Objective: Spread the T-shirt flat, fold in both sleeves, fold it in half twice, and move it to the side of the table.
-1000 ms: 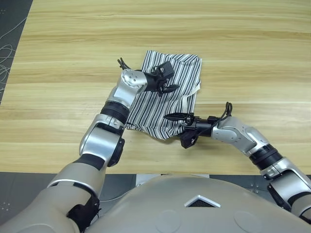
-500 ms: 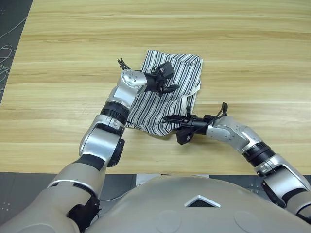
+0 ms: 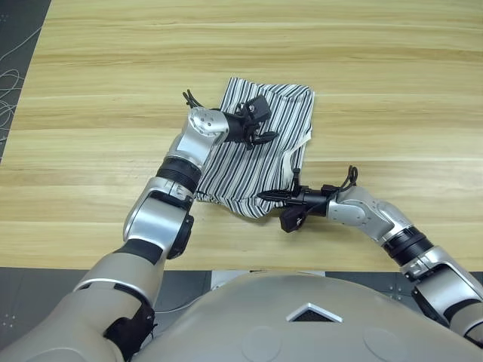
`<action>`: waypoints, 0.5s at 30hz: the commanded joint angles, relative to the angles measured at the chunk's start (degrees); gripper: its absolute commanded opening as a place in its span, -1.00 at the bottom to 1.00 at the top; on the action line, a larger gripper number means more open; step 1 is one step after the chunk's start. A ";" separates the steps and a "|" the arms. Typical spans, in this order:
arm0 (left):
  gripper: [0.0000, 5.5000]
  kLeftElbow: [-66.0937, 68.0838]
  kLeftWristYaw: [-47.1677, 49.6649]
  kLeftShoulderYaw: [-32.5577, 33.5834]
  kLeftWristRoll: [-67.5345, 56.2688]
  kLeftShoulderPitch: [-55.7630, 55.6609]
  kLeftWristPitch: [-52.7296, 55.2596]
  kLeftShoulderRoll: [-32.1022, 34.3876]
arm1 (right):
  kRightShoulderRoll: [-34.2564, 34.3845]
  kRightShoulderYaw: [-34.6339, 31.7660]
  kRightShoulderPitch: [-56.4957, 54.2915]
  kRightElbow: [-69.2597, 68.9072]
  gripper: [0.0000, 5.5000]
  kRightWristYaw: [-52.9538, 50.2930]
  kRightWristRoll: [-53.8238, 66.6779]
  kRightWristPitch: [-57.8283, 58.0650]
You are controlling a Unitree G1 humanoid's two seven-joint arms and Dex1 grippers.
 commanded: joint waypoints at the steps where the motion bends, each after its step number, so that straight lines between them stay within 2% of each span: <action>1: -0.02 3.69 -0.24 -2.14 2.73 3.80 3.31 0.06 | -1.49 1.53 1.42 5.05 -0.73 1.67 -3.09 1.38; 3: -0.02 3.65 -0.26 -2.16 2.75 3.87 3.28 0.12 | -1.22 1.63 1.10 6.27 -0.59 0.75 -3.62 0.98; 11: -0.02 3.65 -0.24 -2.15 2.75 3.82 3.18 0.15 | -1.46 2.78 0.20 9.07 -0.26 -0.44 -4.62 -0.80; 15: -0.02 3.83 -0.15 -2.06 2.73 3.76 3.18 0.20 | -2.48 3.15 -0.57 12.56 -0.05 -2.02 -3.69 -6.74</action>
